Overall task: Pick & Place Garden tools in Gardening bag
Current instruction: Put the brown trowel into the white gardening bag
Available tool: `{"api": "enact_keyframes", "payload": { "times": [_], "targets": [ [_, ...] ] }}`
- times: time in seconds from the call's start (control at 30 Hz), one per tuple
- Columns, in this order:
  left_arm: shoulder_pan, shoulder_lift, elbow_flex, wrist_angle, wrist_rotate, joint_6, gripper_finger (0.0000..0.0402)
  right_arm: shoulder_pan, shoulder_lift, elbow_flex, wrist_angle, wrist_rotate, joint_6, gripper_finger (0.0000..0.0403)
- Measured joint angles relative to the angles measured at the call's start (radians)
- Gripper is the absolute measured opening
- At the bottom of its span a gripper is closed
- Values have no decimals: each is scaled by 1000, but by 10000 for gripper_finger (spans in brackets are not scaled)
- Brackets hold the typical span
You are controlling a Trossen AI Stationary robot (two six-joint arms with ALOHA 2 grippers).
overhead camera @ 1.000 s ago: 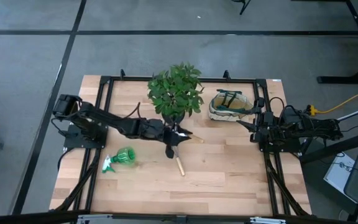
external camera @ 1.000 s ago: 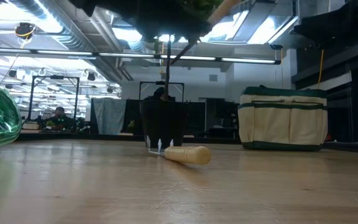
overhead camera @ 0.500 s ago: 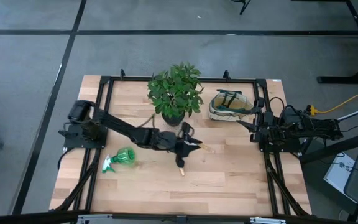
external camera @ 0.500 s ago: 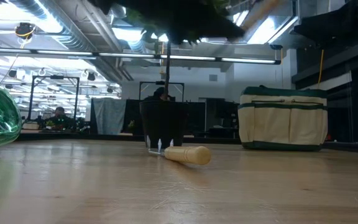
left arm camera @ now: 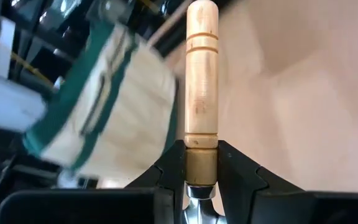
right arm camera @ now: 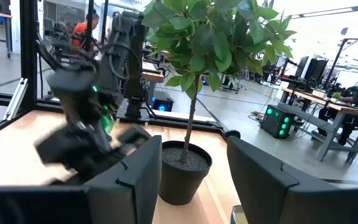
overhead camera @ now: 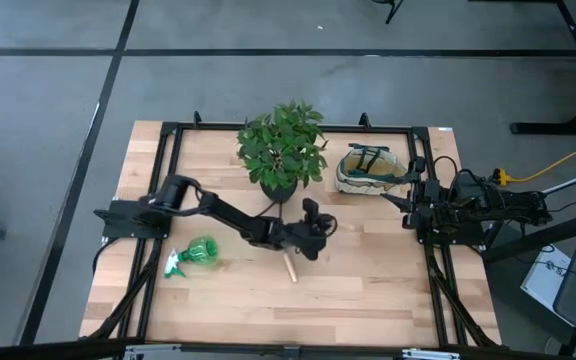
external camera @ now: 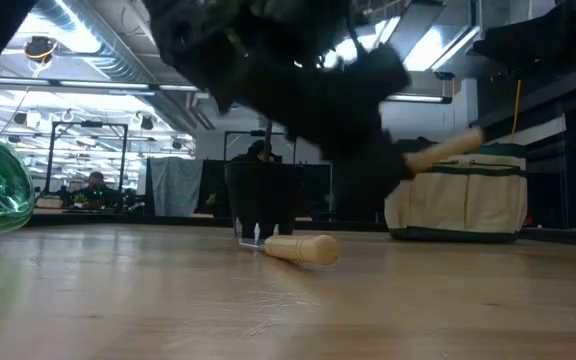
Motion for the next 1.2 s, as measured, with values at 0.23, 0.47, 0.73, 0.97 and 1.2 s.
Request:
{"api": "enact_keyframes", "payload": {
  "times": [0.23,0.47,0.73,0.97,1.2],
  "targets": [
    [65,62,0,6,-10,-17,65,0,0,0,0,0,0,185],
    [104,73,3,2,9,-32,65,0,0,0,0,0,0,185],
    [129,73,6,-95,-32,-69,65,0,0,0,0,0,0,185],
    [178,69,3,-164,-62,-68,65,0,0,0,0,0,0,185],
    [204,66,3,-213,-6,-136,65,0,0,0,0,0,0,186]
  ]
}}
